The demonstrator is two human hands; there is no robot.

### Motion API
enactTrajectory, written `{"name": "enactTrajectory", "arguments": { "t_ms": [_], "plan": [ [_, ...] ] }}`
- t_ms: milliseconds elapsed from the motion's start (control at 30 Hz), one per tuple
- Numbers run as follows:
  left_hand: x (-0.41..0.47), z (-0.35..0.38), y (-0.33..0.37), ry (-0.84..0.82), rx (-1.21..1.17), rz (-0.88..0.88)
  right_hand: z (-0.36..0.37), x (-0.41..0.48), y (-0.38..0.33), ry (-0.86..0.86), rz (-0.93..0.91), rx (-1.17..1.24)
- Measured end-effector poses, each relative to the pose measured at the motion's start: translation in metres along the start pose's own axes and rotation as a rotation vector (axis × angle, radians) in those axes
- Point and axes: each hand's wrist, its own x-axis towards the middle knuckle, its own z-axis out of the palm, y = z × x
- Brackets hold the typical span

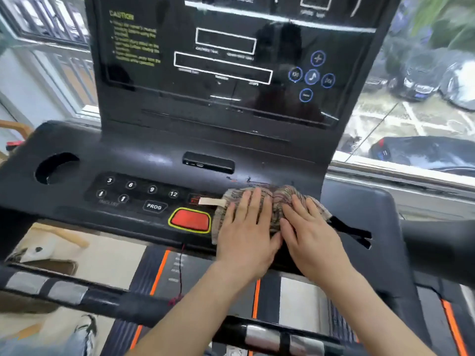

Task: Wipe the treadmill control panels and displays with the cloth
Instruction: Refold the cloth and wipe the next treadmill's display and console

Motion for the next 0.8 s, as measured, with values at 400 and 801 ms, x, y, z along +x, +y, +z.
{"name": "enactTrajectory", "arguments": {
  "t_ms": [400, 801],
  "plan": [
    [0.000, 0.002, 0.015, 0.071, 0.107, 0.051, 0.025, -0.033, 0.028, 0.024, -0.052, -0.072],
    [-0.031, 0.003, -0.040, 0.070, 0.033, -0.095, 0.027, 0.001, 0.011, 0.043, -0.159, -0.030]
  ]
}}
